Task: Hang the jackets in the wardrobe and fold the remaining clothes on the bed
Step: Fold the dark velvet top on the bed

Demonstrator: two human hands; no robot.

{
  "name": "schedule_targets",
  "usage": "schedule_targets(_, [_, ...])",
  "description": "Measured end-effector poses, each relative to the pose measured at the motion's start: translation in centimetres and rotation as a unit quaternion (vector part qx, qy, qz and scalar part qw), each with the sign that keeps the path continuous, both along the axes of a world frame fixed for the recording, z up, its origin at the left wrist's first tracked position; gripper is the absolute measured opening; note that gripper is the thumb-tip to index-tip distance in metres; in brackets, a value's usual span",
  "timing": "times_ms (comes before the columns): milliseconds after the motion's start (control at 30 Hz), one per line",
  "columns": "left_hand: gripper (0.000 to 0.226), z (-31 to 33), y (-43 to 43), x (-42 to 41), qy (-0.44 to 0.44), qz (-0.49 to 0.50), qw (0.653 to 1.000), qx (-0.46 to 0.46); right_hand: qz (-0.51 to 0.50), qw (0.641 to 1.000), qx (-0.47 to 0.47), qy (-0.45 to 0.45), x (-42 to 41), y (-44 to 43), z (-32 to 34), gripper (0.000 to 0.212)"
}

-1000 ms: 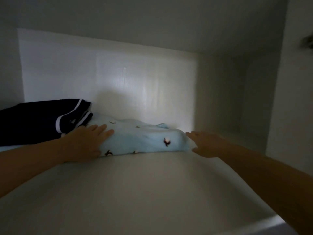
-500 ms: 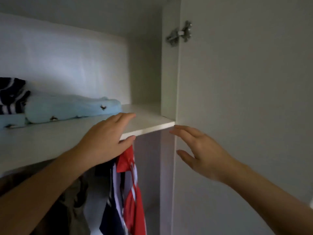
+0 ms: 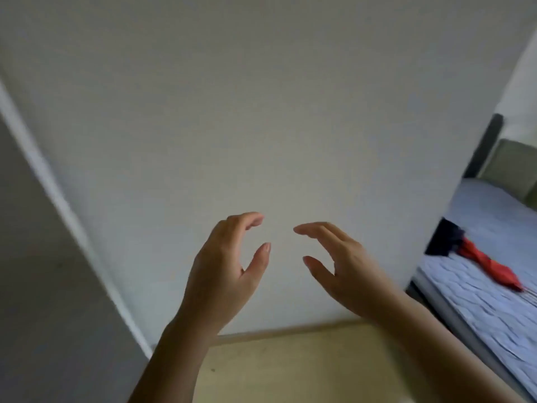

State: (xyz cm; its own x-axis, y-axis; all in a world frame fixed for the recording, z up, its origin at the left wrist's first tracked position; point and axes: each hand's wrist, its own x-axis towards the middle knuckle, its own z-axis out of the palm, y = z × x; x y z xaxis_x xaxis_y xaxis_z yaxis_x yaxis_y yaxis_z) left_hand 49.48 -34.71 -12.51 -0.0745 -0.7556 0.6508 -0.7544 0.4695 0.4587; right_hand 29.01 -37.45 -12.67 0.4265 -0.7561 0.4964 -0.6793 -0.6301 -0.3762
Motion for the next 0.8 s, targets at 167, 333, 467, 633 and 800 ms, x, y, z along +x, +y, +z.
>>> schedule_targets(167, [0.035, -3.4, -11.5, -13.4, 0.026, -0.142, 0.988, 0.049, -0.169, 0.983, 0.065, -0.026, -14.1, -4.9, -3.0, 0.036])
schedule_targets(333, [0.028, -5.7, -22.0, -26.0, 0.014, -0.256, 0.960, 0.112, -0.303, 0.943, 0.116, -0.074, -26.2, -10.5, -5.3, 0.033])
schedule_targets(467, [0.025, -7.3, -27.8, -36.1, -0.022, -0.352, 0.924, 0.150, -0.382, 0.909, 0.141, -0.090, -34.4, -13.5, -7.4, 0.031])
schedule_targets(633, [0.023, -8.8, -32.3, -47.9, -0.054, -0.439, 0.879, 0.177, -0.449, 0.867, 0.171, -0.132, -43.0, -14.3, -9.7, 0.031])
schedule_targets(800, [0.022, -11.7, -36.1, -59.2, -0.079, -0.477, 0.854, 0.193, -0.475, 0.842, 0.190, -0.170, -52.7, -16.4, -12.9, 0.026])
